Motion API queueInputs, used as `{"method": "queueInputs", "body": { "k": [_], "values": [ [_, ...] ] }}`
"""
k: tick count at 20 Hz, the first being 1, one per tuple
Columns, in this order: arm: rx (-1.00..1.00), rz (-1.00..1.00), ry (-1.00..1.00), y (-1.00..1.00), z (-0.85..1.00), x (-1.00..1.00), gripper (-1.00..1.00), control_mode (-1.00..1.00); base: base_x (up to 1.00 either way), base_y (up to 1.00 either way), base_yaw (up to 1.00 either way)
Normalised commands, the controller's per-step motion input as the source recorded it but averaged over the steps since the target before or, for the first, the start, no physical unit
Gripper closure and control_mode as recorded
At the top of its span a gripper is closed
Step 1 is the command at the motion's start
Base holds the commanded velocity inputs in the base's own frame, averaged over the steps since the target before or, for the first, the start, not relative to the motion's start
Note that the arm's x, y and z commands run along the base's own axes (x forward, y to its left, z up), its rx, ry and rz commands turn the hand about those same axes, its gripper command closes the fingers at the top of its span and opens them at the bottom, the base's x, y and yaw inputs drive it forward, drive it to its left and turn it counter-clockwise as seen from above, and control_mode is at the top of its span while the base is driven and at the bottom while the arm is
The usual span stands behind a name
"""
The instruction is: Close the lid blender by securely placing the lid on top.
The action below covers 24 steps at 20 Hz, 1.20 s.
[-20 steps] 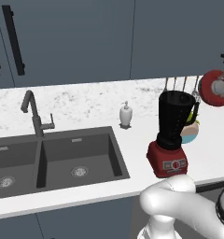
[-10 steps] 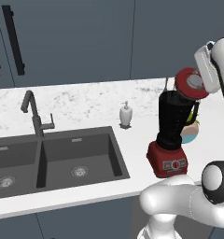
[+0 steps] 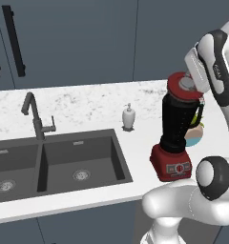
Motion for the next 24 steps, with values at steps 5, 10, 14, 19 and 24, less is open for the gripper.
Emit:
{"method": "queueInputs", "body": {
  "k": [5, 10, 14, 19, 24],
  "values": [
    [0.0, 0.0, 0.03, 0.0, -0.29, 0.21, 1.0, -1.0, 0.0, 0.0, 0.0],
    [0.0, 0.0, 0.03, 0.0, -0.06, 0.35, 1.0, -1.0, 0.0, 0.0, 0.0],
    [0.0, 0.0, 0.07, 0.0, 0.0, 0.45, 1.0, -1.0, 0.0, 0.0, 0.0],
    [0.0, 0.0, 0.07, 0.0, -0.02, 0.5, 1.0, -1.0, 0.0, 0.0, 0.0],
    [0.0, 0.0, 0.12, 0.0, -0.08, 0.26, 1.0, -1.0, 0.0, 0.0, 0.0]
  ]
}}
